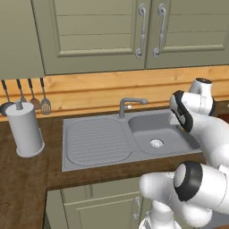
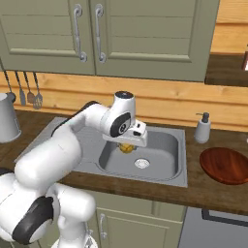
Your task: Pick the squash from the sink and place it in the bowl. Then pick the bowl and place it in the microwave. Then close the microwave door and press the start button.
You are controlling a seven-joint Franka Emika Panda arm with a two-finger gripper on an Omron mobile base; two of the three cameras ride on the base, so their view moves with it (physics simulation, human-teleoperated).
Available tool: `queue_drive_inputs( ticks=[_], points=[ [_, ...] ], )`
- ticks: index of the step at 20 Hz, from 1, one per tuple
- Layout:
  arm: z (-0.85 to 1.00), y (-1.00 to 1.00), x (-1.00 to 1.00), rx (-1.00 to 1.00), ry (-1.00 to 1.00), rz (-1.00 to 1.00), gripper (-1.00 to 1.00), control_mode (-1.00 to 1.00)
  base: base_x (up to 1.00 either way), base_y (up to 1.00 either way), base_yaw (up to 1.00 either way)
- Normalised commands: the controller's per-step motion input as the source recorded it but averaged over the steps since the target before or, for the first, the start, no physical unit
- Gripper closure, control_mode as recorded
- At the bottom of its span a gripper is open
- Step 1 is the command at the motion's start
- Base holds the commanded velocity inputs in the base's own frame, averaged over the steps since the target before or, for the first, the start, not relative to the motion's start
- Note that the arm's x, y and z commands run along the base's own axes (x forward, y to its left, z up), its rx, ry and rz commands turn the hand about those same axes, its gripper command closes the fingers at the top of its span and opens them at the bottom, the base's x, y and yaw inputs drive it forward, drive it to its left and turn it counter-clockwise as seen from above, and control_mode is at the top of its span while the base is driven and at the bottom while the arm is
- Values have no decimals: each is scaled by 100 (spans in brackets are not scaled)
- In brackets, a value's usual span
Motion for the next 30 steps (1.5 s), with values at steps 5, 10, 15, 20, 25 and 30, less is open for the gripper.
queue_drive_inputs(
  ticks=[5,10,15,20,25,30],
  points=[
    [66,40,-61,-6,-3,25,100,-100,0,0,0],
    [31,15,-29,-2,-1,9,100,-100,0,0,0],
    [4,28,-12,0,-32,-7,100,-100,0,0,0],
    [1,3,-5,-3,-22,-18,100,-100,0,0,0],
    [7,-20,-1,-12,-10,-16,100,-100,0,0,0],
    [11,-54,0,-14,0,-16,100,-100,0,0,0]
  ],
)
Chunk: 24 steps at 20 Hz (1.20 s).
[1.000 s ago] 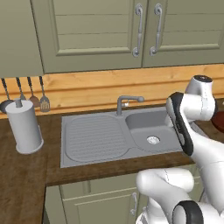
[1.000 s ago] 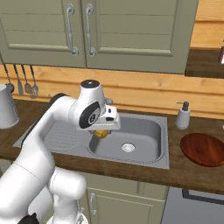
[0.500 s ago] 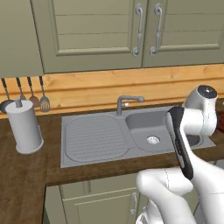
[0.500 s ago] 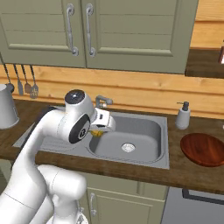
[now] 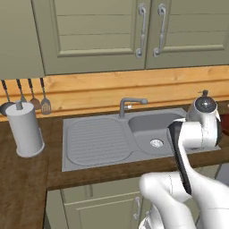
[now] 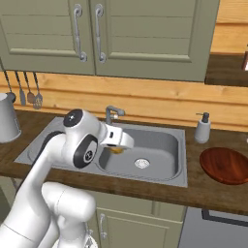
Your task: Pick the squash from the sink and place it in the bowl. Then pick the bowl and place it in the microwave. Then close the microwave door and press the start button.
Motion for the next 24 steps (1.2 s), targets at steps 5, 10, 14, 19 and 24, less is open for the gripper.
queue_drive_inputs(
  ticks=[5,10,14,19,24],
  points=[
    [25,-75,2,-10,7,-13,100,-100,0,0,0],
    [2,-94,9,-2,15,-6,100,-100,0,0,0],
    [0,-100,16,4,11,-3,100,-100,0,0,0],
    [0,-98,20,12,5,0,100,-100,0,0,0],
    [0,-89,19,20,3,0,100,-100,0,0,0]
  ],
)
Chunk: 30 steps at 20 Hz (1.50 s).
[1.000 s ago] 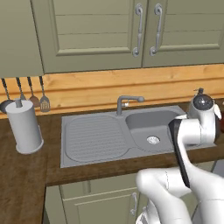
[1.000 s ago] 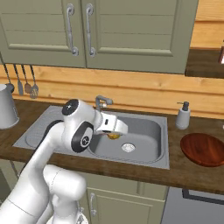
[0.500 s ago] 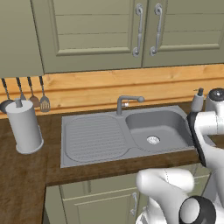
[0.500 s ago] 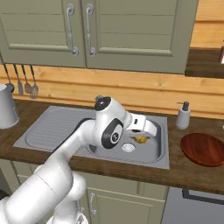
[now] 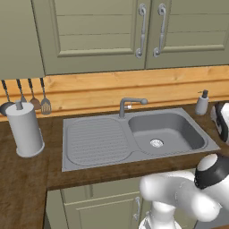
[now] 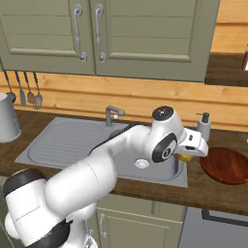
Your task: Pick the squash from the sink and place it in the bowl. Then pick the bowl and place it in the microwave. Then close the microwave door and press the start button.
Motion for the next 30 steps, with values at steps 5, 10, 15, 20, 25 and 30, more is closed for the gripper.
queue_drive_inputs(
  ticks=[5,10,15,20,25,30],
  points=[
    [-3,-78,25,16,5,0,100,-100,0,0,0],
    [-11,-57,28,15,5,0,100,-100,0,0,0],
    [-21,-15,37,2,3,-4,100,-100,0,0,0],
    [-43,-15,39,0,3,-5,100,-100,0,0,0],
    [-28,-27,27,0,3,-2,100,-100,0,0,0],
    [-16,-14,4,0,2,0,100,-100,0,0,0]
  ],
)
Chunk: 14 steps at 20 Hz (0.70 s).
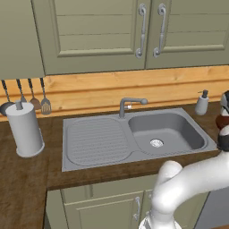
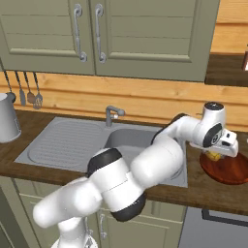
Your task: Pick the squash from the sink and place it in the bowl. Then pick the bowl and place it in the microwave. Then close the microwave door and press the start button.
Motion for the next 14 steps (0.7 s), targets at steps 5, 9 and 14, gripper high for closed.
queue_drive_inputs(
  ticks=[5,9,14],
  points=[
    [-47,0,0,0,1,0,100,-100,0,0,0],
    [-52,-2,0,0,0,0,100,-100,0,0,0],
    [-49,-7,3,0,0,0,100,-100,0,0,0]
  ],
)
